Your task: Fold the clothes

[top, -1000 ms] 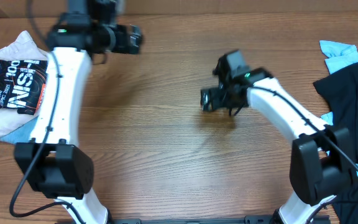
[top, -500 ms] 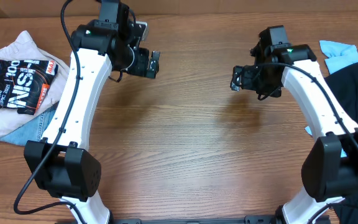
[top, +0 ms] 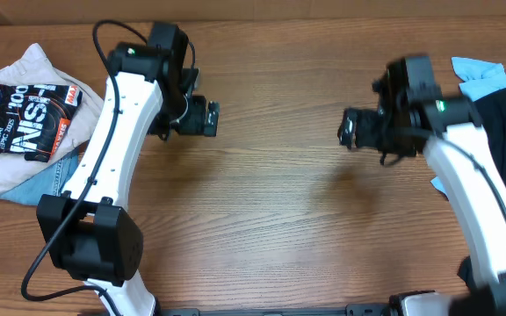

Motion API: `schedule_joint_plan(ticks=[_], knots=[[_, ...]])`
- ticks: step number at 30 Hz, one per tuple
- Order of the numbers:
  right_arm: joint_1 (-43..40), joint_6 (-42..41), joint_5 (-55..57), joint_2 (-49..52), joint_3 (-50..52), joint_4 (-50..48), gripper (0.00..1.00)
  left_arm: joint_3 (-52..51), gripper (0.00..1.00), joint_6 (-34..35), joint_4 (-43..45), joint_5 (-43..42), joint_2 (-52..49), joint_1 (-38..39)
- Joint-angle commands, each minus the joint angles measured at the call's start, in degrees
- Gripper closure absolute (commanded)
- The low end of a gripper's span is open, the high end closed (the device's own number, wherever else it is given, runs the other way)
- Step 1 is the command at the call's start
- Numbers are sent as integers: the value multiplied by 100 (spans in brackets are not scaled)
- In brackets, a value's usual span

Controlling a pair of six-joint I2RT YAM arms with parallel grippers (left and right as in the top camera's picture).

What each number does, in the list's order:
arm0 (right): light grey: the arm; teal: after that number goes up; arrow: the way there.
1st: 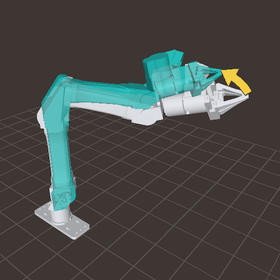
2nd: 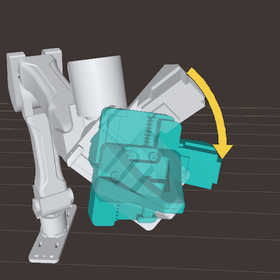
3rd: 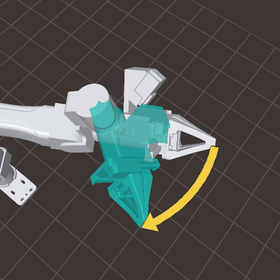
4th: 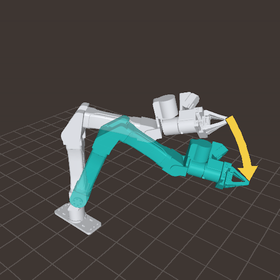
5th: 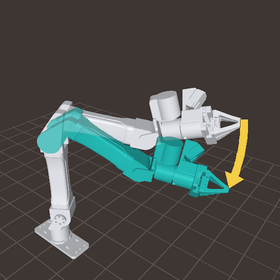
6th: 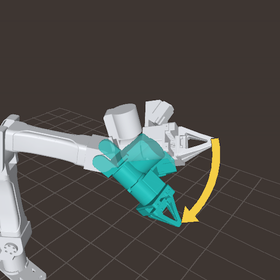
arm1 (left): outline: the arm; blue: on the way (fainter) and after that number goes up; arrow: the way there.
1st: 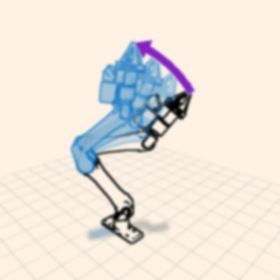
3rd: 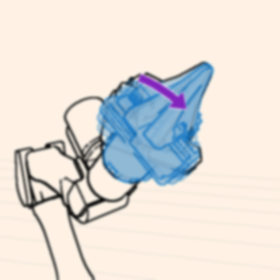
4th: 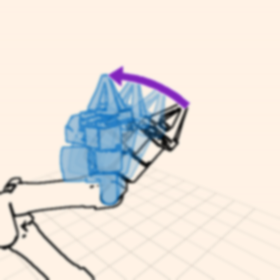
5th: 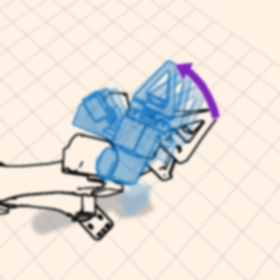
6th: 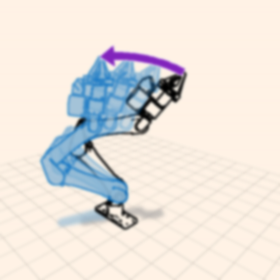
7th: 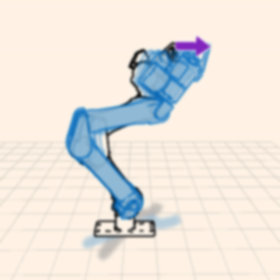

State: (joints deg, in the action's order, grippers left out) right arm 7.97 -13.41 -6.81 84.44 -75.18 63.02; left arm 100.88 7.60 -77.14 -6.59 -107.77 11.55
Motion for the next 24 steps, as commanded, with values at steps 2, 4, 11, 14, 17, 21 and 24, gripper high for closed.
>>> schedule_joint_plan(ticks=[2, 4, 11, 14, 17, 21, 24], knots=[[15, -337, 225, -1370, 1423, -562, 0, -1108, 0, 190, 546, 125, 1029, 55], [15, -334, 229, -1895, 1902, -789, 0, -1725, 0, 188, 935, 127, 1554, 55], [15, -339, 629, -3681, 3095, -1263, 0, -4107, 0, 273, 2677, 446, 4081, 59], [15, -337, 739, -4258, 3322, -1316, 0, -4996, 0, 273, 3383, 568, 5248, 57], [15, -334, 737, -4555, 3355, -1325, 0, -5506, 0, 273, 3738, 758, 6046, 48], [15, -334, 737, -4557, 3355, -1298, 0, -5766, 0, 273, 3724, 1209, 6568, 48], [15, -337, 691, -4511, 3355, -1285, 0, -5768, 0, 273, 3663, 1213, 6594, 48]])
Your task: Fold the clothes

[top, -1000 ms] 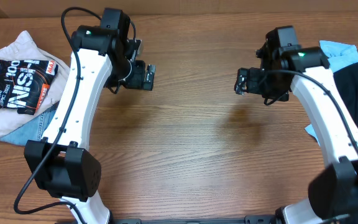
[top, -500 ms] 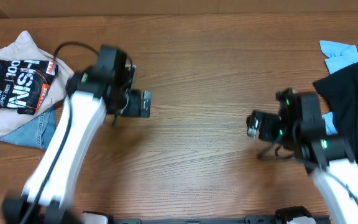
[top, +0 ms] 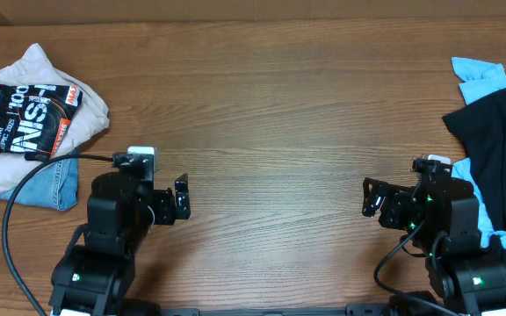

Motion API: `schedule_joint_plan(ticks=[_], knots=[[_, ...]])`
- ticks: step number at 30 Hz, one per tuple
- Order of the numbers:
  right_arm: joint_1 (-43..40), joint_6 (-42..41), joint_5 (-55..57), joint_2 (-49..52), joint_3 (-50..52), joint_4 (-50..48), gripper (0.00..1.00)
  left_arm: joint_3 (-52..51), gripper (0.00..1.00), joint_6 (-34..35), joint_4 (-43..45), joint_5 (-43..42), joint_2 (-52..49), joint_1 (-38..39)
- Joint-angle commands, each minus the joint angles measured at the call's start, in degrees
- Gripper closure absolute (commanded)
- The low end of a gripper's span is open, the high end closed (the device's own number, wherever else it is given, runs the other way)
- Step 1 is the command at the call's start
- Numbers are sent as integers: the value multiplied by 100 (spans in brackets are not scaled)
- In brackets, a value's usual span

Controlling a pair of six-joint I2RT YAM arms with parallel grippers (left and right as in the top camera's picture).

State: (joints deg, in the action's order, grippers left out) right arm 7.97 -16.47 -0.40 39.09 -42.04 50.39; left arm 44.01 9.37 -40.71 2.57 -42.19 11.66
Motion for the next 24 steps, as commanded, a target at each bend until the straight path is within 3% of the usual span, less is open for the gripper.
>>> schedule_joint_plan(ticks=[1, 24], knots=[[15, -28, 35, 44, 42, -17, 0, -81, 0, 96, 11, 297, 13, 37], [15, -28, 35, 240, 42, -20, 0, -81, 0, 96, 2, 297, -787, 37]])
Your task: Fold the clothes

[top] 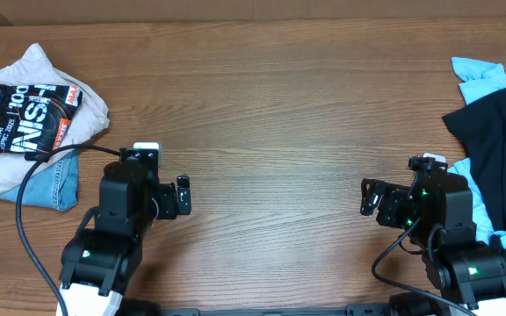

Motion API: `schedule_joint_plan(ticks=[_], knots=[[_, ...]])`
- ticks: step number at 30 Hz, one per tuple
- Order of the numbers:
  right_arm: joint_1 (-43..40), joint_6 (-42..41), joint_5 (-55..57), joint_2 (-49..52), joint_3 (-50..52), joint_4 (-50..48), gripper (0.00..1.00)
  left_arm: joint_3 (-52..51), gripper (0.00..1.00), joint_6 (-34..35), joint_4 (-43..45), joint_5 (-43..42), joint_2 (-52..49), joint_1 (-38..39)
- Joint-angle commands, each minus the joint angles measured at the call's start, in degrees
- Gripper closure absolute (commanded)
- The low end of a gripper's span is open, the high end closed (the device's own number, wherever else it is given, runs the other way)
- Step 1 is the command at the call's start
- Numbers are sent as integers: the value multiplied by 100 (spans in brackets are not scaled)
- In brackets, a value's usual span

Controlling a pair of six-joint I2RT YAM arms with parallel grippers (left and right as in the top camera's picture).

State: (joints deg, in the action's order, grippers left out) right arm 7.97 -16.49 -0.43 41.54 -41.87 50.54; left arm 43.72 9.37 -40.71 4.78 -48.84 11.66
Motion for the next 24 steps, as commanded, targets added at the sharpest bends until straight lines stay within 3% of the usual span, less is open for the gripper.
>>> schedule_joint_plan(ticks=[1, 9, 18, 24], knots=[[15, -26, 37, -7, 24, -35, 0, -52, 0, 96, 2, 76, -168, 37], [15, -28, 37, -181, 24, -33, 0, -52, 0, 96, 4, 76, -629, 37], [15, 175, 39, -1191, 70, 72, 0, -52, 0, 96, 4, 76, -1123, 37], [15, 754, 26, -2277, 909, -984, 0, -52, 0, 96, 4, 76, -1438, 37]])
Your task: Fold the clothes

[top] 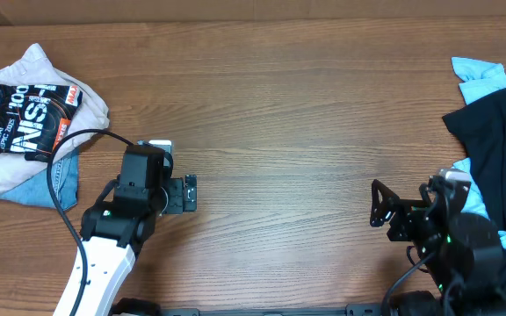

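Observation:
Two heaps of clothes lie at the table's ends. On the left, a black printed shirt (20,118) rests on a beige garment (77,101), over blue jeans (38,189). On the right, a black garment (499,158) lies across a light blue one (479,75). My left gripper (190,193) hovers over bare wood right of the left heap, open and holding nothing. My right gripper (377,206) is low at the front right, just left of the black garment, open and holding nothing.
The brown wooden table (279,114) spans the whole view. A black cable (60,162) loops from the left arm past the jeans. The right arm's body overlaps the lower edge of the right heap.
The left arm has shifted a little to the right, its gripper now nearer the middle. The right arm has drawn back toward the front right corner. The clothes have not moved.
At first both arms reached far over the table, their grippers facing each other near the middle. Then both were pulled back to the front edge. They stayed low there, and now the left has edged right and the right has sunk further back.

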Motion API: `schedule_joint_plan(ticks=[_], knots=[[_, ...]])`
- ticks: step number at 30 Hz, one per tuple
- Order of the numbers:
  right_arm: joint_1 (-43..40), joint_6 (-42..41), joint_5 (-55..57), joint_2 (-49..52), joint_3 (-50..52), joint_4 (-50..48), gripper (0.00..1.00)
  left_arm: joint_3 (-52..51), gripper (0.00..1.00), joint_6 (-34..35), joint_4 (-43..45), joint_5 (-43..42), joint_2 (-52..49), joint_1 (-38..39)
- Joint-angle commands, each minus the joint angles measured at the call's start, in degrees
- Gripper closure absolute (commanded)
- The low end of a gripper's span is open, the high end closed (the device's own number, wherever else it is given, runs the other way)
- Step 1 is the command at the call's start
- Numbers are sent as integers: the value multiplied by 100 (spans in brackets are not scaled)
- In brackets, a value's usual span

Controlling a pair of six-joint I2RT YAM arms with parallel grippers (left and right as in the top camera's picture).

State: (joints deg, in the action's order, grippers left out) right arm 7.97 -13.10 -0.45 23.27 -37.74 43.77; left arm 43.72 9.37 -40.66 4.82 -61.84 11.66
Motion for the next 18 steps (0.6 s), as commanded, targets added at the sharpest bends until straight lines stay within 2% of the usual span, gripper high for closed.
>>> schedule_joint_plan(ticks=[1, 11, 18], knots=[[15, 463, 7, -629, 715, -533, 0, -52, 0, 96, 2, 72, -188, 37], [15, 466, -321, -2312, 2837, -3034, 0, -52, 0, 96, 2, 72, -575, 37], [17, 1108, -619, -2310, 3733, -4437, 0, -52, 0, 96, 4, 72, -754, 37]])
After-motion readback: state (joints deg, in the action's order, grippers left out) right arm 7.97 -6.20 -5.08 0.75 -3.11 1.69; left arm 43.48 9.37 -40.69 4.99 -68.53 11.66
